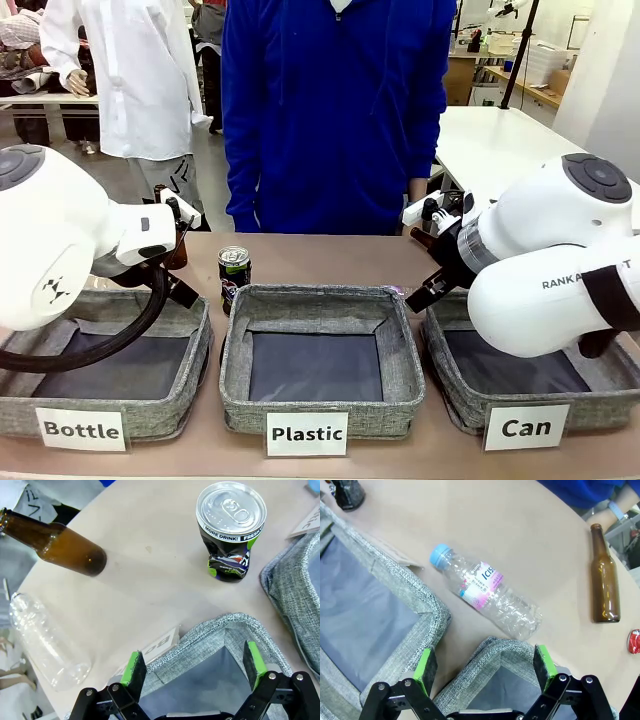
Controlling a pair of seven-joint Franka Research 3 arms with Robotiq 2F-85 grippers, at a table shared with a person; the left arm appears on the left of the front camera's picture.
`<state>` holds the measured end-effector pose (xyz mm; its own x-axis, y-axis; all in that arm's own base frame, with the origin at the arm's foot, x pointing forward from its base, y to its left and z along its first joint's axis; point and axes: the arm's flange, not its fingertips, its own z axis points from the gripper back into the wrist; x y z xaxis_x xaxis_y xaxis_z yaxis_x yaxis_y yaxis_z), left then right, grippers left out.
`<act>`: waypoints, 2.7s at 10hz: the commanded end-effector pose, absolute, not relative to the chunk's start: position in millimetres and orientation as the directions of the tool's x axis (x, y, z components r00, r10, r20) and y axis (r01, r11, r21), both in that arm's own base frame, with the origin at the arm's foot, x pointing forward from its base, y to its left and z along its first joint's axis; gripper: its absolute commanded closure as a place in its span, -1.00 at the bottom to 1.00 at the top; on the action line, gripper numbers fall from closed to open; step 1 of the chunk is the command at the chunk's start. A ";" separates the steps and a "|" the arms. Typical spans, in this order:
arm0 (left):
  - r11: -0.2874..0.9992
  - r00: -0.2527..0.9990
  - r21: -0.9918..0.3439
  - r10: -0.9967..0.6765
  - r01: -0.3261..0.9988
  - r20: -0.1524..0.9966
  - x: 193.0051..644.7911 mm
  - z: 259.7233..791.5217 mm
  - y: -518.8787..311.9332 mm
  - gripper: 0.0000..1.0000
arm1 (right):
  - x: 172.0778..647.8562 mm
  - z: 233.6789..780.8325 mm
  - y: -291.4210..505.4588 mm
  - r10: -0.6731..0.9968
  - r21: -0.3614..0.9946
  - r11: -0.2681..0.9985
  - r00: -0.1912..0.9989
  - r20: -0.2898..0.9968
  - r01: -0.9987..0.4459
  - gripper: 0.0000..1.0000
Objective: Sort the can waste into the basket.
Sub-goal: Pick up the can waste from the table and place it in the right Fabric basket.
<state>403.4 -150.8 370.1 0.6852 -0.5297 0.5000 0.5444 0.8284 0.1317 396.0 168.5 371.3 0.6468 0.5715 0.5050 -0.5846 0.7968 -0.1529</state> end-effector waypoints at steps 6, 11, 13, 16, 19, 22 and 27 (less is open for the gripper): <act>0.850 0.773 -0.111 -0.405 0.516 0.489 348.0 476.6 -132.3 -1.00 | 356.7 474.3 132.7 0.390 0.086 0.862 0.761 0.519 -0.500 -1.00; 0.767 0.827 -0.451 -0.180 0.457 0.533 279.4 537.7 37.5 -1.00 | 255.9 533.8 -51.6 0.099 0.496 0.783 0.863 0.496 -0.375 -1.00; 0.713 0.834 -0.626 0.105 0.317 0.541 268.5 521.7 141.9 -1.00 | 222.0 511.0 -138.3 -0.153 0.660 0.702 0.848 0.507 -0.268 -1.00; 0.565 0.760 -0.819 0.487 0.102 0.431 235.2 456.1 227.9 -1.00 | 204.5 457.0 -245.1 -0.450 0.814 0.578 0.811 0.375 -0.056 -1.00; 0.571 0.747 -0.819 0.523 0.051 0.411 271.8 453.0 205.5 -1.00 | 178.4 445.0 -256.2 -0.477 0.813 0.582 0.809 0.342 -0.001 -1.00; 0.533 0.748 -0.846 0.555 0.016 0.364 232.8 449.7 250.4 -1.00 | 178.4 445.0 -256.2 -0.477 0.813 0.582 0.809 0.342 -0.001 -1.00; 0.533 0.748 -0.846 0.555 0.016 0.364 232.8 449.7 250.4 -1.00 | 178.4 445.0 -256.2 -0.477 0.813 0.582 0.809 0.342 -0.001 -1.00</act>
<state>230.3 248.1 448.6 0.7525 0.5615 0.3441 -0.0112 0.5334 -0.8458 176.8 -256.0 442.6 0.8142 -0.4849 0.3192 0.0294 0.5836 0.8115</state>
